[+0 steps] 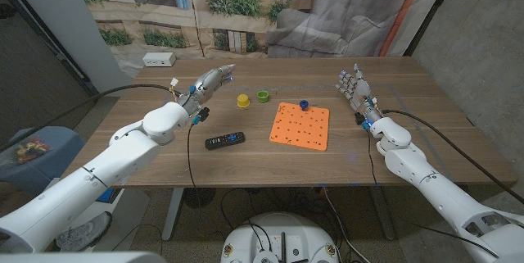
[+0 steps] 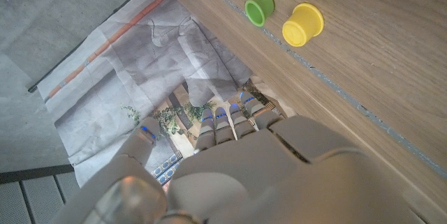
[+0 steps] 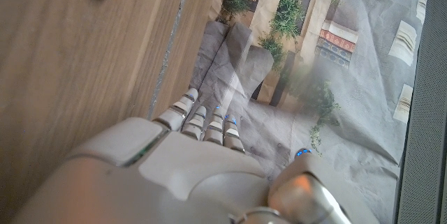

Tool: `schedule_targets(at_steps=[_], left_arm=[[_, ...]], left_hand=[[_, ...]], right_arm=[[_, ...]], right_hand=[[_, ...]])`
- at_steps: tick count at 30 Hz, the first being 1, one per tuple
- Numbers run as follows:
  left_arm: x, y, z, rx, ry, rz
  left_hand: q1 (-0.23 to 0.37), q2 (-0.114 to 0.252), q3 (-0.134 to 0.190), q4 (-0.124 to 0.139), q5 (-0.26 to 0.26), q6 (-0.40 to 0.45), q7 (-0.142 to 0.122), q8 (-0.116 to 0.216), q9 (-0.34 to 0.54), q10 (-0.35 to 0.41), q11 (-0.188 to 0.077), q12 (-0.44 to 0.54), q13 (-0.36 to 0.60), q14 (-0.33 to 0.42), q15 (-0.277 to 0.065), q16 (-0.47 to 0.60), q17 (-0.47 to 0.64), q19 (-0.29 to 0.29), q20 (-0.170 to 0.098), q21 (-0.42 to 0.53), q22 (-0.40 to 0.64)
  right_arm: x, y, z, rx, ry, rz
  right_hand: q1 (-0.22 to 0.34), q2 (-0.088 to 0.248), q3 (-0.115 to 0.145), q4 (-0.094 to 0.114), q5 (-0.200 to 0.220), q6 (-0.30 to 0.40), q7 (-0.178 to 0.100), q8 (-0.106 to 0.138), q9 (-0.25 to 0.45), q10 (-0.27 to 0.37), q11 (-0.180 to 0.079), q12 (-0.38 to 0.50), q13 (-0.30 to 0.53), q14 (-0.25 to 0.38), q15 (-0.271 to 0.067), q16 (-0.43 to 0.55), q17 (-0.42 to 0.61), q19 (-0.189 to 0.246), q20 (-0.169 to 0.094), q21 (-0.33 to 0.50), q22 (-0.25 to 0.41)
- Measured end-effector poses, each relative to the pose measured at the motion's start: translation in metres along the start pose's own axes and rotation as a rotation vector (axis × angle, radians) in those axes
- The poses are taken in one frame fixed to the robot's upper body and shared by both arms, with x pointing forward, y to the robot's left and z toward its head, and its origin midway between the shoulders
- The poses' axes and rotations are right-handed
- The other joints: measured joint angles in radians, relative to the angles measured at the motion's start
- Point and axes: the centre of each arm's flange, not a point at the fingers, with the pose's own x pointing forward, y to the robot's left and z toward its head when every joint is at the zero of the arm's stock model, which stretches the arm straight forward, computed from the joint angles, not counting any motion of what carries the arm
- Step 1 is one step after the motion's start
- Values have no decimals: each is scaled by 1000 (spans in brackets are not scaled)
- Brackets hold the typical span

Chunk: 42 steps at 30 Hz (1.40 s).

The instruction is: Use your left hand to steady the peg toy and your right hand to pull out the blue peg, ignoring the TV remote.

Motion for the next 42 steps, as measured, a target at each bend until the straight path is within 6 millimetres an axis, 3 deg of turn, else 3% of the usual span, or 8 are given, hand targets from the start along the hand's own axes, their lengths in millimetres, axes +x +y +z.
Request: schedule_targets(at_steps=[19, 30, 42], left_arm=[[16, -43, 31, 324, -47, -146], [28, -53, 41, 532, -88, -200], [36, -66, 45, 755, -147, -294]], left_hand=[[0, 0, 1, -7, 0, 5, -24, 0, 0, -4, -25, 0, 0, 0, 0, 0, 2, -12, -3, 0, 0], [-24, -5, -14, 20, 0, -25, -54, -12, 0, -2, -48, 0, 0, 0, 0, 4, 7, -44, 0, -9, 5], [-36, -12, -26, 61, 0, -51, -50, -12, 0, -26, -53, -12, 0, -4, 3, 4, 7, -77, 2, -12, 5]], right_arm=[[8, -12, -4, 12, -20, 5], [10, -16, -6, 10, -28, -1], [9, -20, -6, 6, -40, -15]], right_hand=[[0, 0, 4, -4, 0, 0, 0, 0, 0, 0, 0, 0, 0, -5, -5, 0, -9, 0, 0, 0, 0], [0, 0, 8, 0, 0, 6, -6, 0, 0, 0, 0, 0, 0, -5, -5, 0, -9, 0, 0, 0, 0], [0, 0, 14, -6, 6, 5, -6, 0, 0, 0, 0, 0, 0, -5, -5, 4, -14, 0, 0, 0, 0]])
